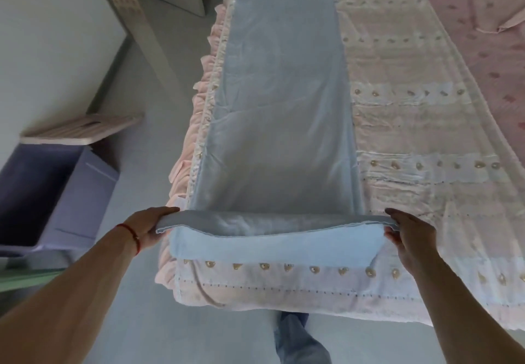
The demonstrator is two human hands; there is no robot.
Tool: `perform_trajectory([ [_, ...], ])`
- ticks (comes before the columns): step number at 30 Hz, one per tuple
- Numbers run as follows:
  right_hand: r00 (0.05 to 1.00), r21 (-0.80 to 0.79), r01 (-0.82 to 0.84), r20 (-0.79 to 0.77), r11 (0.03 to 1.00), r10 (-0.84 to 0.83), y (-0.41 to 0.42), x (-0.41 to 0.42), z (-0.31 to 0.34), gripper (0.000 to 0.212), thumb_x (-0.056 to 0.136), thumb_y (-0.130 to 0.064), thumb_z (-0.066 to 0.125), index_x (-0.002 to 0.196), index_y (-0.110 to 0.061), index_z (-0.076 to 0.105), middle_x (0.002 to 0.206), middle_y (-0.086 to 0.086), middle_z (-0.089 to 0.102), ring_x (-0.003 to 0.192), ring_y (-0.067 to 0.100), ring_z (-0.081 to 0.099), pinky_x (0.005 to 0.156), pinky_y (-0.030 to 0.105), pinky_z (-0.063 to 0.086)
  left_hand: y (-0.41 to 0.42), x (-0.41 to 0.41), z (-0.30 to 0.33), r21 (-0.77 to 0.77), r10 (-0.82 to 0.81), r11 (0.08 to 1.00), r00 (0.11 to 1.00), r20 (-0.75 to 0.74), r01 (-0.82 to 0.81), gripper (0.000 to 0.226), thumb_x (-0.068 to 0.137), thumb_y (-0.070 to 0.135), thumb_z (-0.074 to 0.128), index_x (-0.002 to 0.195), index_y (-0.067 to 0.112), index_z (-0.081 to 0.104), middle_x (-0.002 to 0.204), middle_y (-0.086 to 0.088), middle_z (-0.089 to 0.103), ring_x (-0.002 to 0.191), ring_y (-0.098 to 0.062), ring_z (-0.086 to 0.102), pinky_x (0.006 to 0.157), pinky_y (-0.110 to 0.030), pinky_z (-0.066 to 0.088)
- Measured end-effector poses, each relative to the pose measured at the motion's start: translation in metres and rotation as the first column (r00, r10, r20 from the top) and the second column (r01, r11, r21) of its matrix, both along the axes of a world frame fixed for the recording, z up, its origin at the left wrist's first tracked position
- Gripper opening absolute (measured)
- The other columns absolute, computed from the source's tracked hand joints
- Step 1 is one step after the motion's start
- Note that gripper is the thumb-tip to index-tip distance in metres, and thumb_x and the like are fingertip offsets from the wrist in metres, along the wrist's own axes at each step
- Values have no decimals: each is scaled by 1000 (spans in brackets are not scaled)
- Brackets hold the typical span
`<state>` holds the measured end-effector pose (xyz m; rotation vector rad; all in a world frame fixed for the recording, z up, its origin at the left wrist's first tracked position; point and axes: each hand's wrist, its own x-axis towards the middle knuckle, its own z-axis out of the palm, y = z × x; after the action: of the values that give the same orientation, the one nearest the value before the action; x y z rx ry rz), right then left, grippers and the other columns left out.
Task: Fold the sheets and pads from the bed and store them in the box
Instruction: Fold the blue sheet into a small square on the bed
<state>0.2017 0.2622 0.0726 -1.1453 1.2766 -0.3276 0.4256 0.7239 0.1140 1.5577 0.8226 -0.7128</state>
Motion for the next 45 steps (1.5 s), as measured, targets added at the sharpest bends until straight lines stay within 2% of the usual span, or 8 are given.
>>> perform_trajectory([
  [5, 996, 105, -83, -11, 991, 85, -42, 86, -55, 6, 96, -10, 64, 95, -7, 69, 90, 12, 72, 80, 19, 73, 63, 24, 62, -31, 72, -54, 69, 49, 997, 998, -45, -46, 20, 91, 2, 30, 79, 8, 44, 71, -14, 53, 69, -28, 58, 65, -37, 54],
  [10, 956, 189, -264, -80, 946, 283, -49, 119, -125, 8, 99, -14, 60, 92, -12, 65, 95, 14, 72, 83, 25, 72, 79, 43, 59, -40, 105, -133, 251, -409, 876, 910, -71, 413, 37, 81, -23, 49, 101, 5, 64, 96, -17, 62, 78, -26, 63, 58, -35, 62],
  [14, 866, -103, -408, -357, 907, 349, -40, 117, -153, 10, 92, -8, 66, 85, -14, 64, 66, 10, 63, 47, 13, 65, 52, 30, 57, -42, 109, -160, 392, -496, 799, 868, 3, 456, 32, 82, -5, 78, 107, 9, 65, 77, -18, 67, 56, -24, 68, 56, -37, 63],
  [19, 782, -513, -585, -563, 628, 268, -58, 117, -165, 48, 84, -52, 59, 68, -7, 60, 67, 17, 56, 75, 39, 61, 70, 37, 41, -39, 125, -162, 369, -430, 840, 903, 9, 396, 22, 89, 24, 77, 84, 5, 67, 71, -18, 65, 54, -24, 64, 52, -29, 57],
  [30, 725, -418, -603, -643, 679, 247, -51, 127, -172, 59, 94, -58, 45, 97, -5, 70, 98, 29, 69, 100, 49, 63, 82, 44, 44, -69, 139, -178, 338, -154, 933, 986, 65, 124, 51, 100, 57, 23, 72, 17, 37, 50, -4, 37, 39, -18, 33, 43, -20, 27],
  [36, 707, -367, -606, -654, 705, 268, -32, 88, -176, 44, 102, -47, 56, 105, -4, 64, 97, 27, 68, 100, 49, 62, 80, 46, 42, -47, 103, -181, 409, -386, 870, 897, 218, 275, 26, 90, 29, 74, 93, 5, 67, 94, -18, 70, 75, -20, 66, 62, -27, 52],
  [42, 743, -392, -583, -612, 712, 272, -31, 78, -174, 35, 106, -37, 52, 86, -9, 55, 67, 4, 48, 78, 31, 46, 74, 38, 32, -22, 105, -182, 664, -595, 686, 755, 276, 298, 41, 85, 44, 78, 68, 11, 61, 70, -6, 61, 68, -23, 57, 66, -31, 40],
  [45, 761, -394, -554, -597, 734, 254, -28, 76, -179, 38, 105, -42, 51, 92, -8, 61, 79, 15, 58, 82, 36, 53, 76, 40, 37, -25, 114, -182, 604, -475, 764, 831, 289, 227, 50, 80, 48, 76, 59, 8, 55, 57, -11, 53, 57, -25, 50, 60, -33, 41],
])
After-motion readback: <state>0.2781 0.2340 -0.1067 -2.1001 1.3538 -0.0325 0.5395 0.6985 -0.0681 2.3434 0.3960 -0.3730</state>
